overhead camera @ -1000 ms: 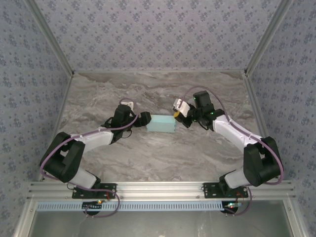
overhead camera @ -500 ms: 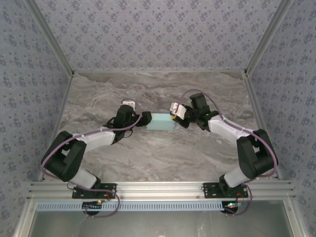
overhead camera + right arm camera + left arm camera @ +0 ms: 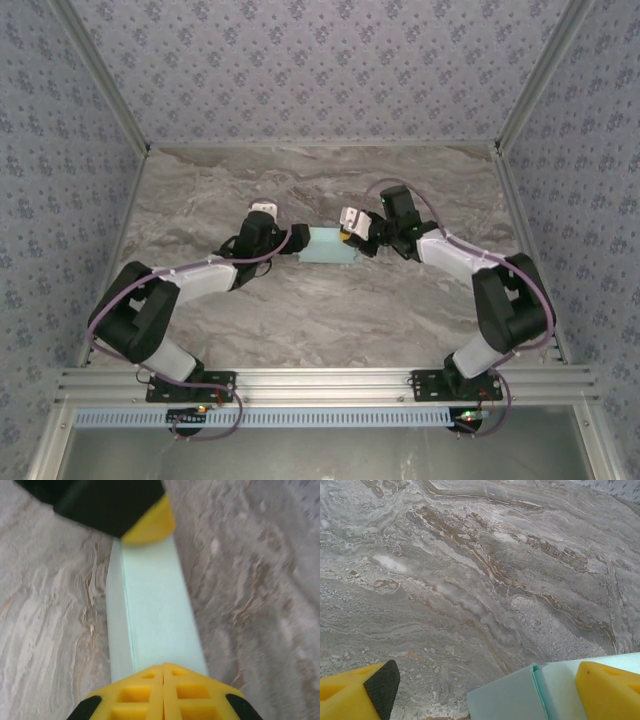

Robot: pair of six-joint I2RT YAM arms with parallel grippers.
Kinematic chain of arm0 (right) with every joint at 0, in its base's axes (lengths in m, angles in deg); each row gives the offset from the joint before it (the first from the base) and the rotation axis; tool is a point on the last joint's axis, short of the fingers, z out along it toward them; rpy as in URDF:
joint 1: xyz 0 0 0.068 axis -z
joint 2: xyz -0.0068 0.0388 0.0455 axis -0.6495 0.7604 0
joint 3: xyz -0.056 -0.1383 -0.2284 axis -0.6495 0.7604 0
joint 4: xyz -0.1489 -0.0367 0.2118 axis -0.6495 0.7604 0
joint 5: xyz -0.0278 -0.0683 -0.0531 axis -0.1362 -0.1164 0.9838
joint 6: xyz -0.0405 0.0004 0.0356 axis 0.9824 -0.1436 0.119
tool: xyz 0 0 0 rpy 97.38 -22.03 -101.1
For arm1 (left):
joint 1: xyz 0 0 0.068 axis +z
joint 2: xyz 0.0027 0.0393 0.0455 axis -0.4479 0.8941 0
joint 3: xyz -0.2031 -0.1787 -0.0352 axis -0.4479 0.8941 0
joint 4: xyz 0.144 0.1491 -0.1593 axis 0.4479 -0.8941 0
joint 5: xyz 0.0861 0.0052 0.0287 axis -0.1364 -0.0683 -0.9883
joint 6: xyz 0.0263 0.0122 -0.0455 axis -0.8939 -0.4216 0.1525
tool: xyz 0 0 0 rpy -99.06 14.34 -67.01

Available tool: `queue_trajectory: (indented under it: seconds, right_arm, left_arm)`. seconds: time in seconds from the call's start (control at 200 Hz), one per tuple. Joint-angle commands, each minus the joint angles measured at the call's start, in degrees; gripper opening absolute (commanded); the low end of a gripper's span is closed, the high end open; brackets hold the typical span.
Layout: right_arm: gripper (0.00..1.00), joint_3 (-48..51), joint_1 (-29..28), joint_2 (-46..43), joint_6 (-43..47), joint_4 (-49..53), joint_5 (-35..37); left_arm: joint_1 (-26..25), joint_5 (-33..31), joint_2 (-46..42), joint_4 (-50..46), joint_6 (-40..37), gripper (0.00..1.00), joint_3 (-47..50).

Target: Fold the paper box

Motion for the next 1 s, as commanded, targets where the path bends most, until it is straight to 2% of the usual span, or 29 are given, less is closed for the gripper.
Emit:
queue_trajectory:
  seconds: [0.0, 0.22, 0.445, 0.555, 0.74, 0.994]
  right_arm:
    - [0.09, 2.58, 2.04, 0.61, 0.74, 0.36, -2.54]
    - [0.10, -0.15, 1.72, -5.01, 1.70, 1.00, -12.22]
    - [0.10, -8.47, 0.92, 2.07, 4.71, 6.35, -14.42]
    - [0.10, -12.50, 0.22, 6.31, 8.88, 14.12, -12.14]
    - [0.10, -9.57, -2.05, 7.87, 13.14, 17.31, -2.24]
    - [0.10, -10.37, -1.33, 9.63, 11.34, 19.76, -0.84]
  left_arm:
    - [-0.39, -0.03, 2.67, -10.58, -2.86, 0.92, 1.19]
    - [-0.74, 0.13, 2.44, -10.17, -3.08, 0.92, 1.60]
    - [-0.70, -0.47, 1.78, -10.84, -3.69, 0.94, 1.50]
    - [-0.56, -0.39, 1.73, -10.23, -3.61, 0.95, 1.71]
    - [0.05, 3.02, -0.82, -12.35, -3.77, 0.95, -0.25]
    - [0.69, 4.68, -7.00, -17.27, -6.23, 0.97, -5.19]
